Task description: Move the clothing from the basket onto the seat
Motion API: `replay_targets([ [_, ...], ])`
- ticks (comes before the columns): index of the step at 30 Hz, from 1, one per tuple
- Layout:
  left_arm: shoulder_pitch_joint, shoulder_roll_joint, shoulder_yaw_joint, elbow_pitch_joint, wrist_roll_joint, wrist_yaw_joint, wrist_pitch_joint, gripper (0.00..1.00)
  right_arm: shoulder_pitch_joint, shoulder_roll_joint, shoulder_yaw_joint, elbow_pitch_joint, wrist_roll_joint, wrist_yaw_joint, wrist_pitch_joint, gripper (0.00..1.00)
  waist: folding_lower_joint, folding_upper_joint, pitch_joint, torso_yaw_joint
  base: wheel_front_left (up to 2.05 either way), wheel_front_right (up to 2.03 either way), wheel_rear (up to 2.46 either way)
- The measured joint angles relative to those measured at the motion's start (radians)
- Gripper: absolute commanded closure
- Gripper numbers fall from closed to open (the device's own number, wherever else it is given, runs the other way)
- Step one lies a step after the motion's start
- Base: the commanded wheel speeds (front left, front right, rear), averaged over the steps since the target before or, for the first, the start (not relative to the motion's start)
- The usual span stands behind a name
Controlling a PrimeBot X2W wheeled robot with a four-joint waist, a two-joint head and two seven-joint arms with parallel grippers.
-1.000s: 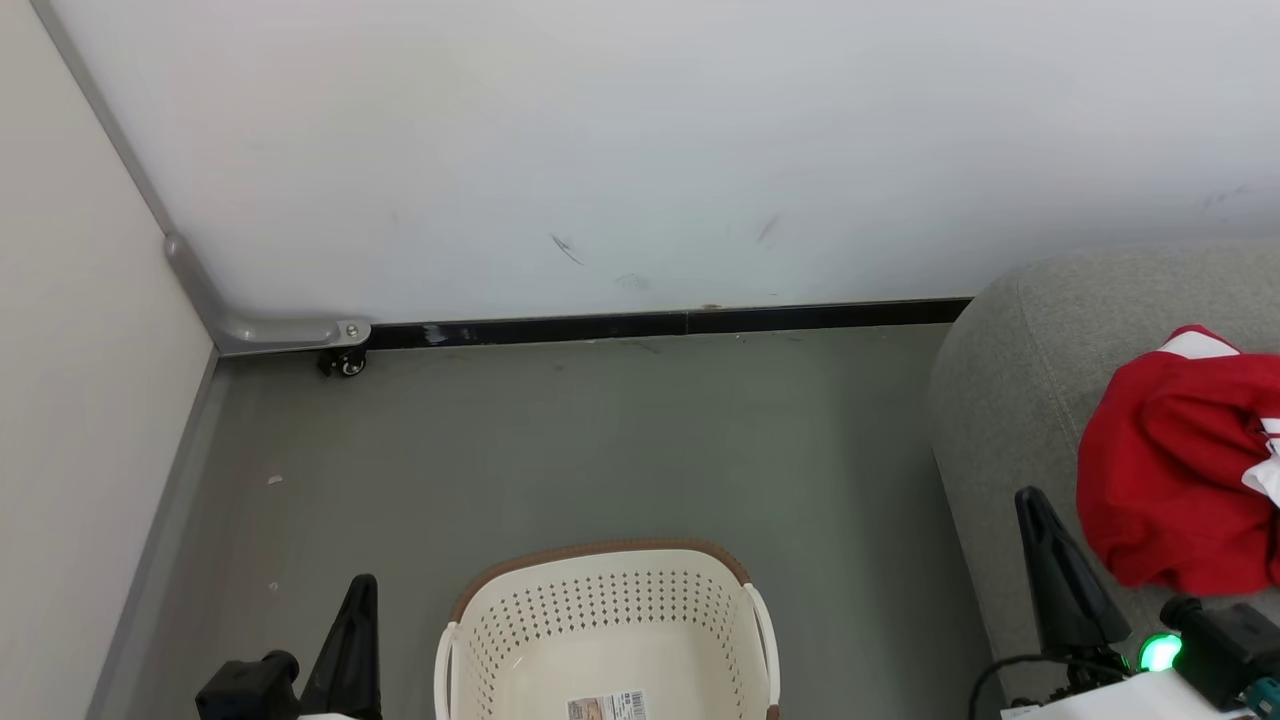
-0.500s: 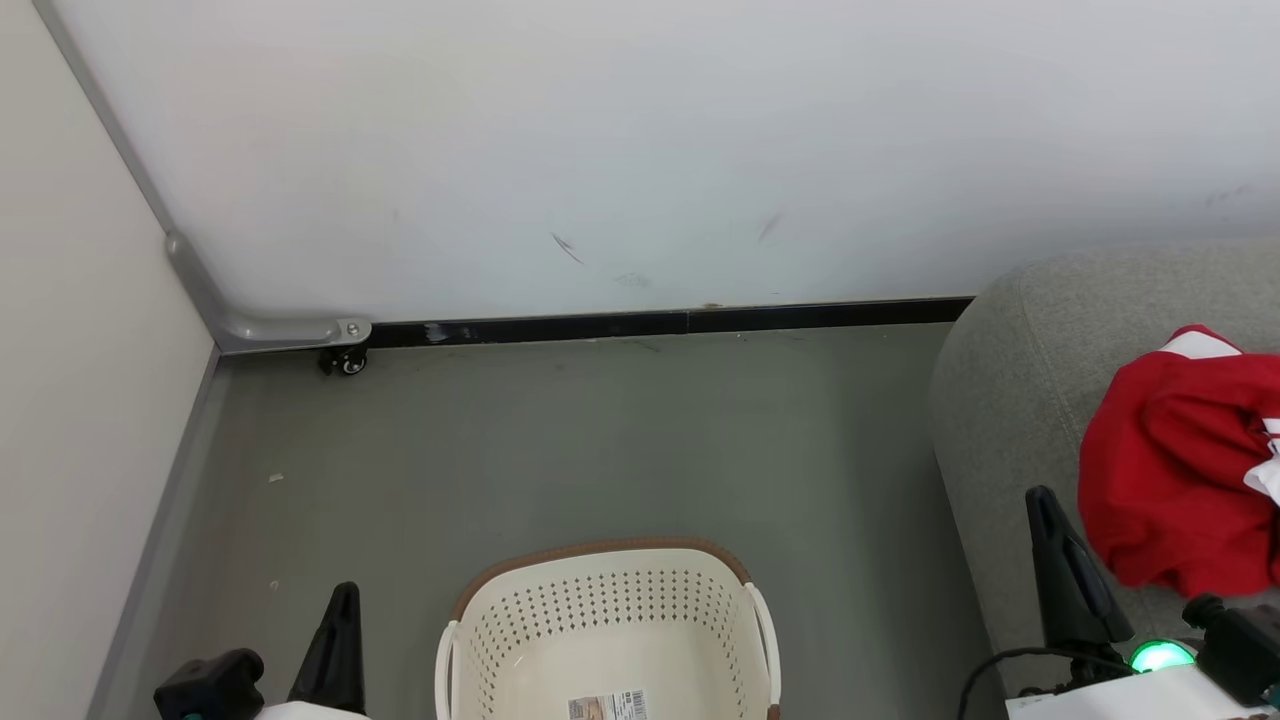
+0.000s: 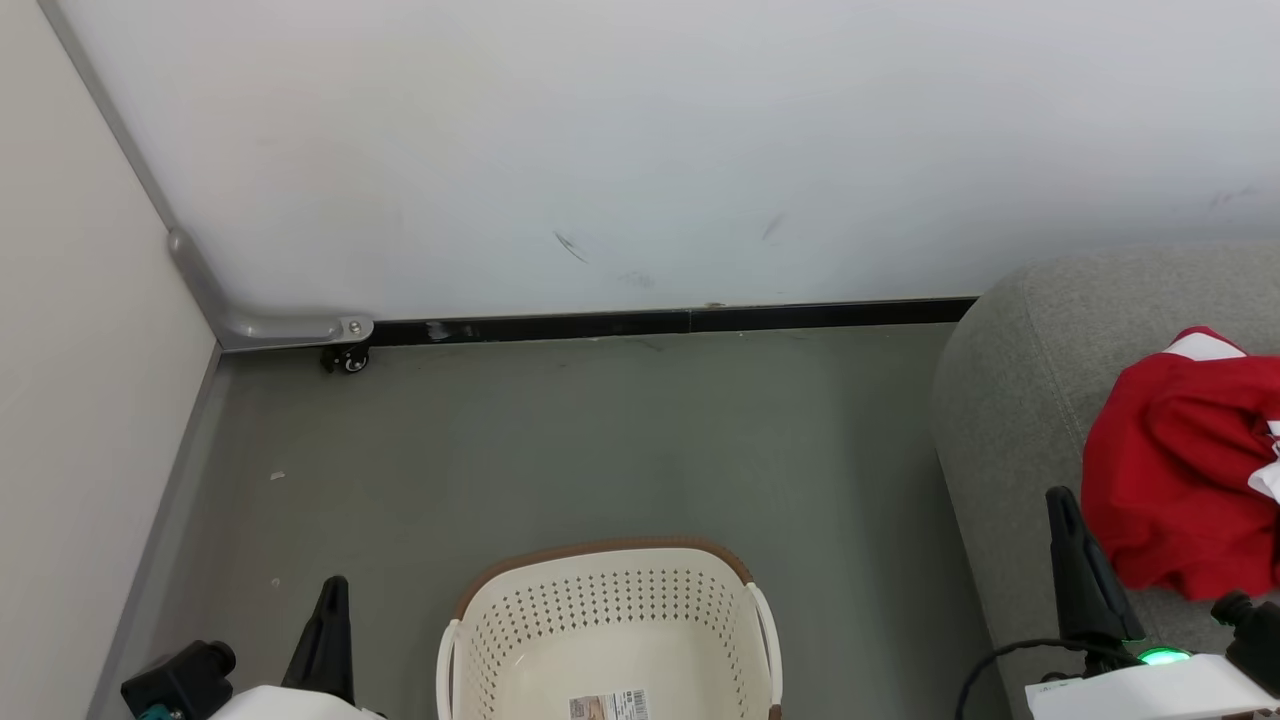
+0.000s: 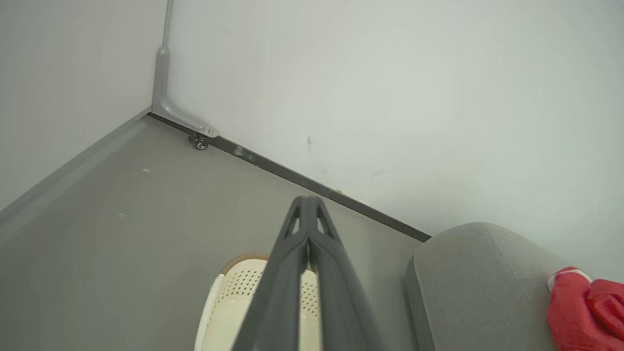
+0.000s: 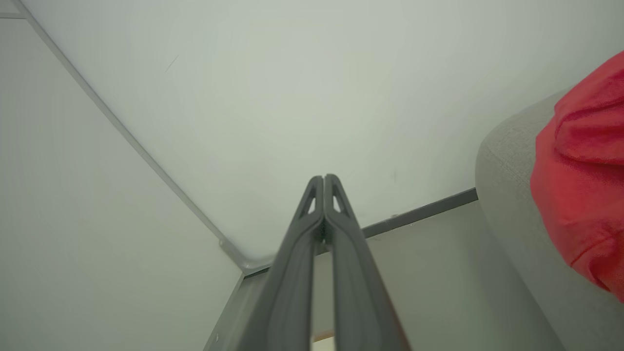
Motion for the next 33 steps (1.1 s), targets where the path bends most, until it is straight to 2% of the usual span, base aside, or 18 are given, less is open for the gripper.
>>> replay_targets([
  [11, -0.006, -0.004, 0.022, -0.001, -0.117, -0.018, 0.035, 1.0, -0.004, 0.0, -0.009, 0.007, 0.123, 0.0, 0.03, 1.0, 0.0097, 0.0, -0.005, 0.002, 0.0, 0.0, 0.0],
  [17, -0.006, -0.007, 0.034, -0.003, -0.18, -0.025, 0.054, 1.0, -0.005, 0.001, -0.016, 0.019, 0.192, 0.0, 0.05, 1.0, 0.013, 0.0, -0.009, 0.003, 0.0, 0.0, 0.0],
  [26, -0.008, -0.011, 0.053, -0.004, -0.285, -0.035, 0.085, 1.0, -0.025, 0.003, -0.032, 0.029, 0.305, 0.0, 0.074, 1.0, 0.0142, 0.0, -0.012, 0.005, 0.0, 0.0, 0.0],
  [33, -0.02, -0.021, 0.066, -0.004, -0.359, -0.044, 0.106, 1.0, -0.025, 0.004, -0.037, 0.039, 0.382, 0.0, 0.092, 1.0, 0.0103, 0.0, -0.01, 0.006, 0.0, 0.0, 0.0],
])
